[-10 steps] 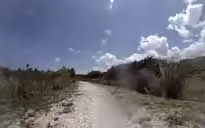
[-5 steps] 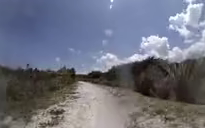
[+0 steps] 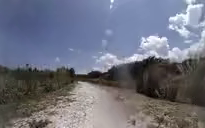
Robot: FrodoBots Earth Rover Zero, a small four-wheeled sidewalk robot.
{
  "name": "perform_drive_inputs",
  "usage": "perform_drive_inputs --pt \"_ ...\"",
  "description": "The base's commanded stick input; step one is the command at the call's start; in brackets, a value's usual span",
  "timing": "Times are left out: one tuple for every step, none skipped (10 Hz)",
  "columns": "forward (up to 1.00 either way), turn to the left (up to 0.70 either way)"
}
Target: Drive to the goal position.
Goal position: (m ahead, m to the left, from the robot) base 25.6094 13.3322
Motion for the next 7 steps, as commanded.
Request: perform_drive_inputs --pt "0.85 -0.01" --pt "0.85 -0.01" --pt "0.85 -0.01" --pt "0.85 -0.01" --pt "0.85 -0.01" --pt "0.85 -0.01" --pt "0.85 -0.01"
